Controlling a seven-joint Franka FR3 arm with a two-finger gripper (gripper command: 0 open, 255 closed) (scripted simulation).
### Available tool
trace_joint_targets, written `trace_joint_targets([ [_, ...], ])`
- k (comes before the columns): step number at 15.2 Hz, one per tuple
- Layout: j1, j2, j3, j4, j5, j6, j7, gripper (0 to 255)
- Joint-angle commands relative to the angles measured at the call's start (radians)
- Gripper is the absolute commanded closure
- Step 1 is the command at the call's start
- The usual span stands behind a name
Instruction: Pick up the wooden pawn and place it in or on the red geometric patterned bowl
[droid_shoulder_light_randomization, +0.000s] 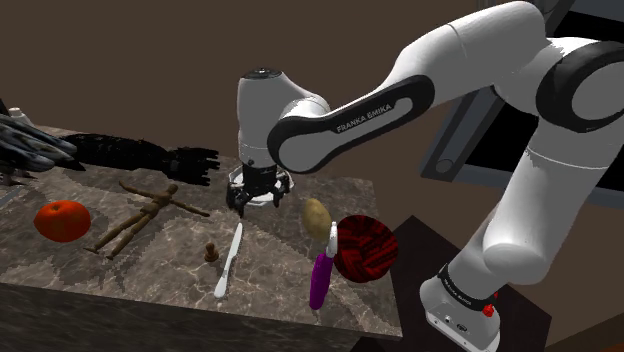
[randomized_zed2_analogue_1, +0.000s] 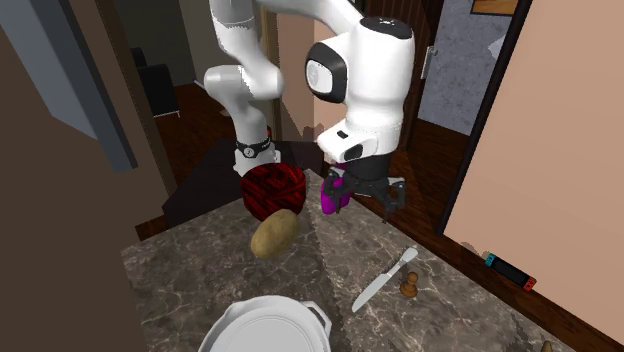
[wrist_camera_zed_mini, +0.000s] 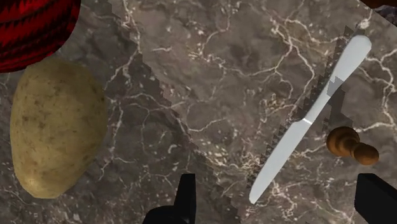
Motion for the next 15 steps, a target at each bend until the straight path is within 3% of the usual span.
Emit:
trace_joint_targets([
  [1, 0.032, 0.081, -0.003, 0.061, -0.044, 0.004, 0.056, 0],
  [11, 0.231, 0.475, -0.075, 0.458, -0.183, -0.043, 0.219, 0],
  [15, 0.238, 0.502, -0.085, 0.447, -0.196, -0.005, 0.226, 0],
])
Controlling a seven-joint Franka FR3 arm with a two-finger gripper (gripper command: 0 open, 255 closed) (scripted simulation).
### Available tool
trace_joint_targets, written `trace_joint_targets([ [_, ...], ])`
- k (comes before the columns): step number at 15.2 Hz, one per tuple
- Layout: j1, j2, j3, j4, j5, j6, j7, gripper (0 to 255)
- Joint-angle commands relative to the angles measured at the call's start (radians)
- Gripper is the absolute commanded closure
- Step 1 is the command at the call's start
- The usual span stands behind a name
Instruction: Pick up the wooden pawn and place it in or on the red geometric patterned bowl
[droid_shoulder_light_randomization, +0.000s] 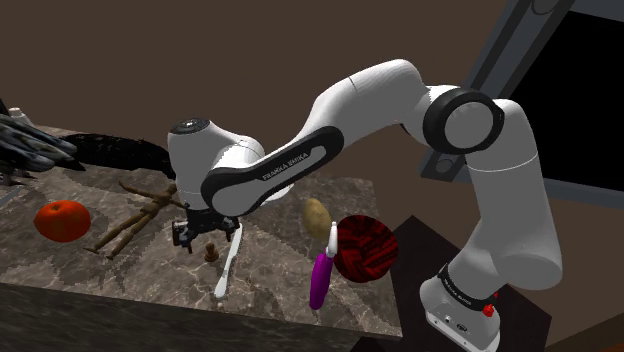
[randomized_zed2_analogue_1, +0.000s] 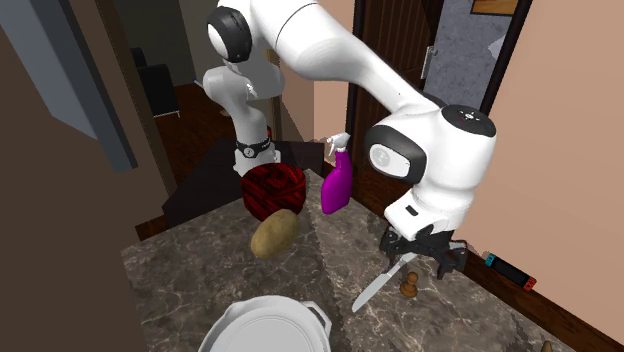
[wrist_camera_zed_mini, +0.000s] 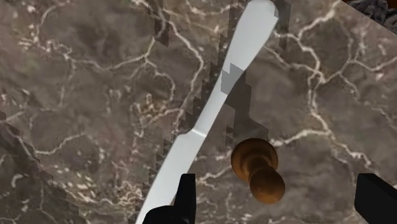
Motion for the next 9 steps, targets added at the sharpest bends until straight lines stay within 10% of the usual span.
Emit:
trace_joint_targets([
  [1, 0.004, 0.018, -0.006, -0.001, -0.008, 0.019, 0.003, 0],
  [9, 0.009, 0.037, -0.013, -0.006, -0.016, 0.042, 0.008, 0],
])
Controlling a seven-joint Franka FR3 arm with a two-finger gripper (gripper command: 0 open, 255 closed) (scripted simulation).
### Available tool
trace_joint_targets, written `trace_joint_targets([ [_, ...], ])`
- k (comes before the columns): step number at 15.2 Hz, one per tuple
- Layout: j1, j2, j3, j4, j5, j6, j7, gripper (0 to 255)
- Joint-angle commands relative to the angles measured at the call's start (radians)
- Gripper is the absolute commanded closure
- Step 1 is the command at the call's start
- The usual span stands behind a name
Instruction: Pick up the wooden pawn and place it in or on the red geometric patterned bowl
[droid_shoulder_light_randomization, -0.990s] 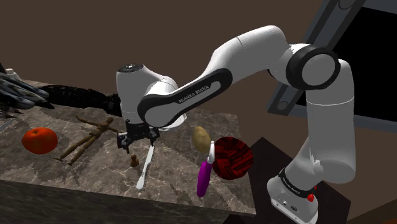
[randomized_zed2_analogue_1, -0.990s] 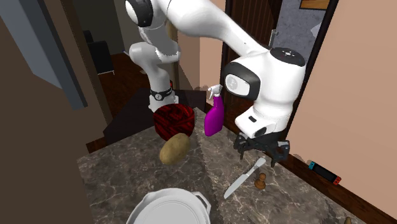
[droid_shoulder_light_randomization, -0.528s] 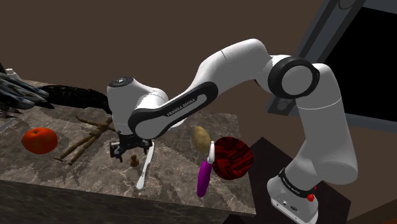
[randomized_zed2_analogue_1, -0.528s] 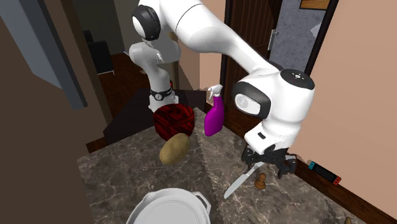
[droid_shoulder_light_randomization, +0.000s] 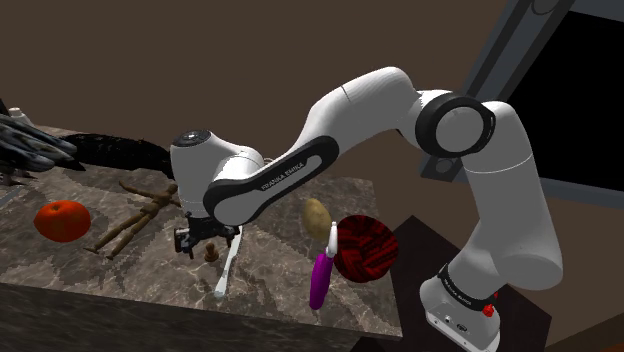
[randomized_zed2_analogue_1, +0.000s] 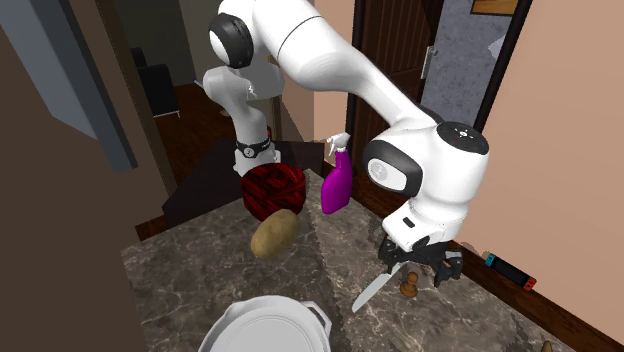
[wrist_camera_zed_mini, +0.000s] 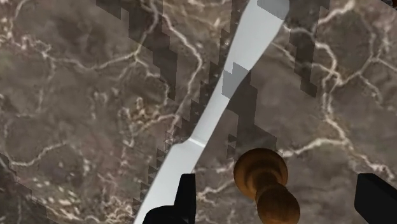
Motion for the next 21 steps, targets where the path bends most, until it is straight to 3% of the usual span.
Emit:
trace_joint_targets([
  [1, 0.0, 0.0, 0.0, 0.0, 0.0, 0.0, 0.0, 0],
  [2, 0.0, 0.0, 0.0, 0.0, 0.0, 0.0, 0.0, 0],
  [3, 0.0, 0.0, 0.0, 0.0, 0.0, 0.0, 0.0, 255],
  [12, 0.0, 0.0, 0.0, 0.0, 0.0, 0.0, 0.0, 255],
  [21, -0.015, -0.067, 0.024, 0.016, 0.029, -0.08, -0.013, 255],
])
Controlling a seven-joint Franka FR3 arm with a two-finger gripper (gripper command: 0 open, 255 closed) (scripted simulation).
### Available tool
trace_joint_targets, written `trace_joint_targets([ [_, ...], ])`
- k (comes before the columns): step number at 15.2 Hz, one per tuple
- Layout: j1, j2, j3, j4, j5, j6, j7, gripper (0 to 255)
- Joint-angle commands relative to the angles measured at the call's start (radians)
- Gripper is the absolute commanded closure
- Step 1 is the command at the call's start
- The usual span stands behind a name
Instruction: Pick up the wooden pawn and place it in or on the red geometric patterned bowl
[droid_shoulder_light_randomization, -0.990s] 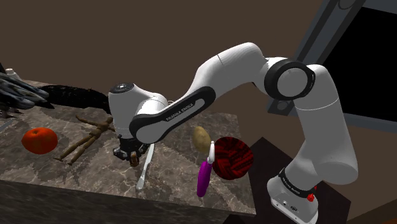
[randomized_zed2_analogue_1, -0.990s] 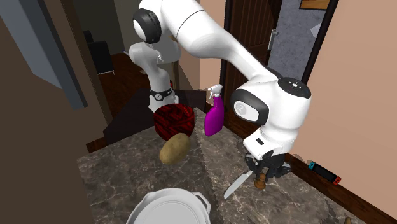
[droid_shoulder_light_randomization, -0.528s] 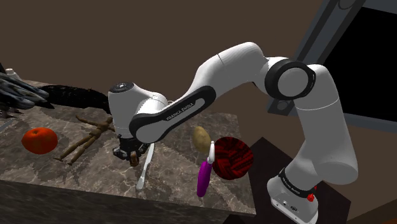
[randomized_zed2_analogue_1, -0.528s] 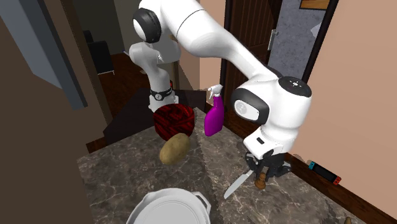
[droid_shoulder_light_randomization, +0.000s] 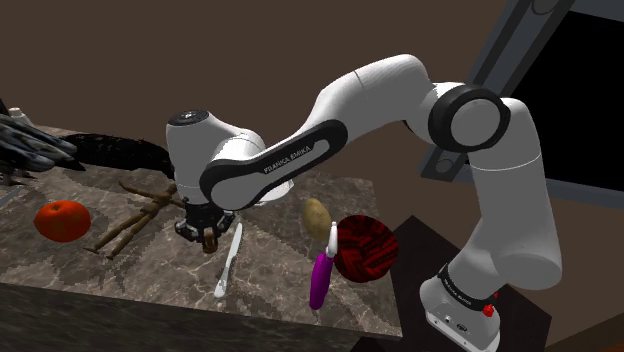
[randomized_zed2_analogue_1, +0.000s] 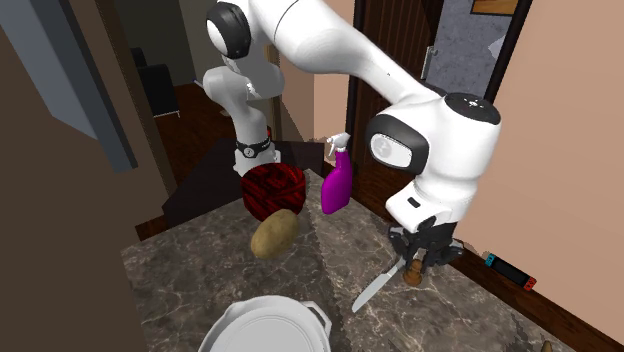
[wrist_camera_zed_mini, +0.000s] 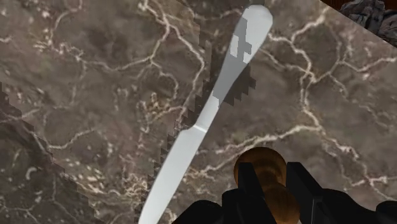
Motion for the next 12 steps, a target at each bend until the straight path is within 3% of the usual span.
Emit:
trace_joint_targets([
  [1, -0.002, -0.012, 0.005, 0.008, 0.006, -0.02, -0.002, 255],
  [12, -0.011, -0.077, 0.028, 0.058, 0.038, -0.13, -0.017, 255],
])
